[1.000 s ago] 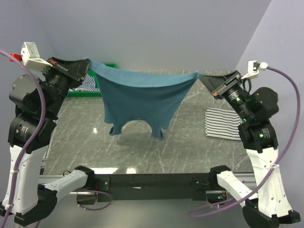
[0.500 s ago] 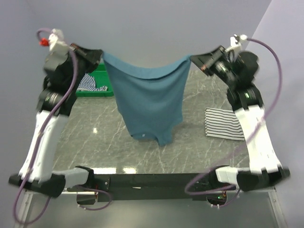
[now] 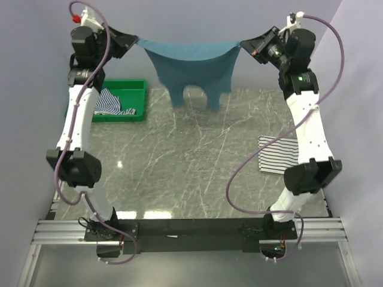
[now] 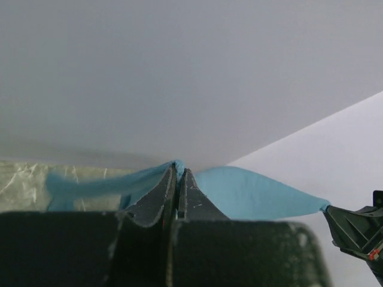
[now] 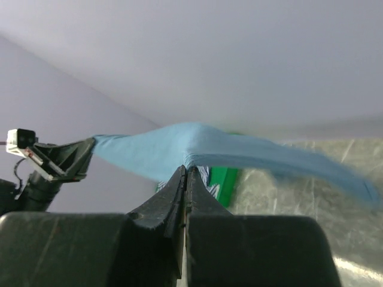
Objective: Fold and stack the tank tops
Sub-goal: Flatten the tank top out
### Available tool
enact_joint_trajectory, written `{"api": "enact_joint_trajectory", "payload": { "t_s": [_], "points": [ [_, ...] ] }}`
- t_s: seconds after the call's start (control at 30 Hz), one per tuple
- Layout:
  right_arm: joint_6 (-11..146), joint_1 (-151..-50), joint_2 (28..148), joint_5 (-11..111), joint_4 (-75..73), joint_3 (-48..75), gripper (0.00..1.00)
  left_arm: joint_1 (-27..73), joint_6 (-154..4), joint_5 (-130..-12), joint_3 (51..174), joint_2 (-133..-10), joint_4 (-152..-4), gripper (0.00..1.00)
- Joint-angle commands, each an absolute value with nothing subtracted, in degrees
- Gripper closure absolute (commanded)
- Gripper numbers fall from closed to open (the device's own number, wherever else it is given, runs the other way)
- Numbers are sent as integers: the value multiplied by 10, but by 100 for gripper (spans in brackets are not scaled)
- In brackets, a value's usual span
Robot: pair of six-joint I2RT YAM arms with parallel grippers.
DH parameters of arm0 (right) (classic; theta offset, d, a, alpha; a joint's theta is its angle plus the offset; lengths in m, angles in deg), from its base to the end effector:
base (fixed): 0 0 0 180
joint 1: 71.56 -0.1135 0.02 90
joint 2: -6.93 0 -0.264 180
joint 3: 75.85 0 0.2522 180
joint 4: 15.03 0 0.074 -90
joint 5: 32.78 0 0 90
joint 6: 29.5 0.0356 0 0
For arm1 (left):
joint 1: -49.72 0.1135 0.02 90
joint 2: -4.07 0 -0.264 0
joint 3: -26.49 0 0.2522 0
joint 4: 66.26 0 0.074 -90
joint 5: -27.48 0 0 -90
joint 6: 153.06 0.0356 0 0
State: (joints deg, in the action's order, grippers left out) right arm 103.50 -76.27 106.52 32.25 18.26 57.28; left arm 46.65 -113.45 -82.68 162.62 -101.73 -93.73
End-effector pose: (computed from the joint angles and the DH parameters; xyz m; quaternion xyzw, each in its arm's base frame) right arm 0.3779 0.0462 0.5136 0.0812 0.7010 0.4193 0.5711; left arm 0.4156 -0.0346 0.5002 -0.1562 0.6725 -0.4286 0.5829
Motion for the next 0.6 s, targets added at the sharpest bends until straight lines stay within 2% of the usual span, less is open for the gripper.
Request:
{"api": "enact_joint_trajectory", "payload": {
  "t_s": [0.0,0.07,0.27,0.47,0.57],
  "points": [
    [1022,-759,994,317,130,487,100,485,-1147,-870,1557,-918,-864,99],
    [1022,-757,955,326,120,414,100,485,-1152,-873,1499,-899,-856,99],
    [1045,-756,840,334,39,15,100,475,-1214,-904,1134,-815,-788,100],
    [1015,-755,801,342,61,-213,100,459,-1238,-854,856,-727,-815,99],
    [1008,-753,798,340,69,-282,100,452,-1242,-852,776,-713,-825,99]
  ]
}}
